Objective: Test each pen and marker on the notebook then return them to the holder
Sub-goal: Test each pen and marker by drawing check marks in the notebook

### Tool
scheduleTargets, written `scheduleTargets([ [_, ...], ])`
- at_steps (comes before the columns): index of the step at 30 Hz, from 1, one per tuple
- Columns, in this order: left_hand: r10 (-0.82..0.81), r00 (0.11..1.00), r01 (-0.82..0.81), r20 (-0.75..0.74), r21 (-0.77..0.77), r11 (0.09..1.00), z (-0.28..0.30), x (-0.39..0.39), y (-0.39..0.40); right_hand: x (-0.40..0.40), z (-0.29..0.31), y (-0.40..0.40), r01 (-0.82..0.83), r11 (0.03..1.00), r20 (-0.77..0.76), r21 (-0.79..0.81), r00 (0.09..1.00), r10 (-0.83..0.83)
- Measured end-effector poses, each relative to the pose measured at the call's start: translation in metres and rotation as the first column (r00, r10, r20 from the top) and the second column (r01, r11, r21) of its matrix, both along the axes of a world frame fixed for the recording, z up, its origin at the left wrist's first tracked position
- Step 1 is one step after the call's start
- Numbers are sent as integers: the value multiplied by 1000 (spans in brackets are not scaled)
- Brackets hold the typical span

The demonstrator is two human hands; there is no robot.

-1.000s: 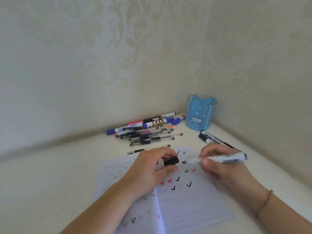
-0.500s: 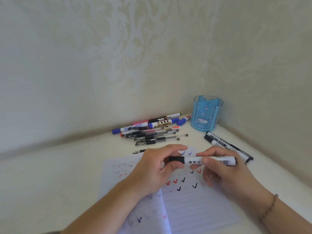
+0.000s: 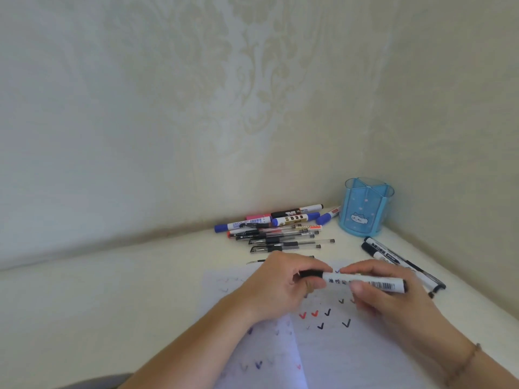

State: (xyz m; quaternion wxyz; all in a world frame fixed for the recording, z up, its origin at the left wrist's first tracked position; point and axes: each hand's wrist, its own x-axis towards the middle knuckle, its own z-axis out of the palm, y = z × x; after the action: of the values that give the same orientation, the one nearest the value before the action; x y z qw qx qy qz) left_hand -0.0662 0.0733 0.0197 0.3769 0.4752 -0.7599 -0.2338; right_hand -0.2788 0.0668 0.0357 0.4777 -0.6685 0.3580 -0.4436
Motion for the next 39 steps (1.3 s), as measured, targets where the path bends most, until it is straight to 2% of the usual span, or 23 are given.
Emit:
scheduleTargets([
  [3,80,997,-81,-6,-56,995,11,19,-1,1,14,-6,75,997,125,33,989,-78],
  [8,135,988,-122,71,-160,980,57,60,16,39,54,-16,122,991,168,-52,980,-112],
  [11,283,957,-266,54,-212,940,83,107,45,84,76,-11,76,990,197,-120,979,-52],
  [15,466,882,-451,73,-158,878,87,177,119,164,83,26,-131,985,173,-108,974,148],
  [22,698,710,-693,95,-81,716,71,263,290,296,62,126,-475,878,45,-59,877,478],
  [28,757,625,-774,188,26,633,46,290,383,343,39,191,-662,746,-134,-74,748,650],
  [32,763,607,-786,222,31,617,39,294,401,355,21,208,-733,673,-316,-102,665,676],
  [35,756,589,-799,286,66,598,32,292,408,358,6,212,-756,648,-489,-98,603,630],
  [37,747,586,-801,315,89,591,28,291,411,358,-1,210,-750,650,-569,-119,588,575],
  [39,741,589,-800,324,104,591,25,289,411,357,-4,208,-733,667,-584,-133,602,545],
])
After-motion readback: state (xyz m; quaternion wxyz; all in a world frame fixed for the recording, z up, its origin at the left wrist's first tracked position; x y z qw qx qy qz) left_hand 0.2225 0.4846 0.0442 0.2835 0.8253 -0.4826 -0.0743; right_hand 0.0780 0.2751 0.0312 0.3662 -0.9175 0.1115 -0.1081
